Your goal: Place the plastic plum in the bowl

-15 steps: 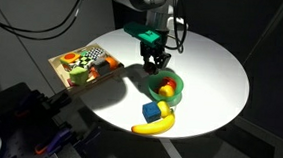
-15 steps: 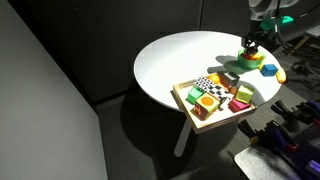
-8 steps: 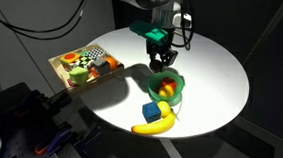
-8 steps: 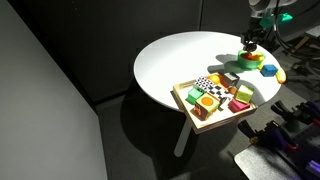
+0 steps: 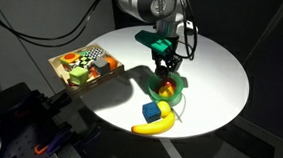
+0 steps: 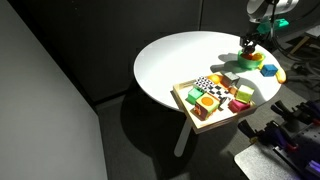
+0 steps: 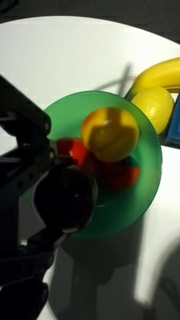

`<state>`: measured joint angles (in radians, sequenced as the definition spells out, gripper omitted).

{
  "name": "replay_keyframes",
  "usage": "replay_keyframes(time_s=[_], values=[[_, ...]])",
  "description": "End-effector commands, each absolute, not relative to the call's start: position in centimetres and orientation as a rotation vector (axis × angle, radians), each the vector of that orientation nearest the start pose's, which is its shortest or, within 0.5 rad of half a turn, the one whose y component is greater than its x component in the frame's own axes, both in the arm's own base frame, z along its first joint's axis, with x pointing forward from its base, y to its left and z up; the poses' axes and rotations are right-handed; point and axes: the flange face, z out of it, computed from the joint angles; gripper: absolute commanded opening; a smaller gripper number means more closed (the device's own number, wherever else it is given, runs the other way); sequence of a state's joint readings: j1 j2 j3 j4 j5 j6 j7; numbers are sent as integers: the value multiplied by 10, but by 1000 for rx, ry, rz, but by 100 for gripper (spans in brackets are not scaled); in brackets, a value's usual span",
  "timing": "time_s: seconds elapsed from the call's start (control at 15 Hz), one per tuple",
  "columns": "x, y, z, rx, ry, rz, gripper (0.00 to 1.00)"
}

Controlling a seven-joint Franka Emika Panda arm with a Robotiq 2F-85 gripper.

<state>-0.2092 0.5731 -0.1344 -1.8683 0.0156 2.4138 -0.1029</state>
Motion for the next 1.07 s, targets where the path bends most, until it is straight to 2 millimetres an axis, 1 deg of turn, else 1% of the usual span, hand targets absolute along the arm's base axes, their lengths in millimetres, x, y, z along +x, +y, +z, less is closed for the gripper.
replay_keyframes(time_s=[0.0, 0.07, 0.13, 0.33, 0.6, 1.0], values=[[607, -217, 206, -3185, 395, 50, 92], [606, -216, 206, -3184, 392, 53, 99], [604, -214, 208, -3181, 385, 55, 100], [600, -210, 215, -3160, 368, 76, 100], [594, -199, 228, -3141, 341, 122, 100], [582, -185, 250, -3114, 352, 294, 100]])
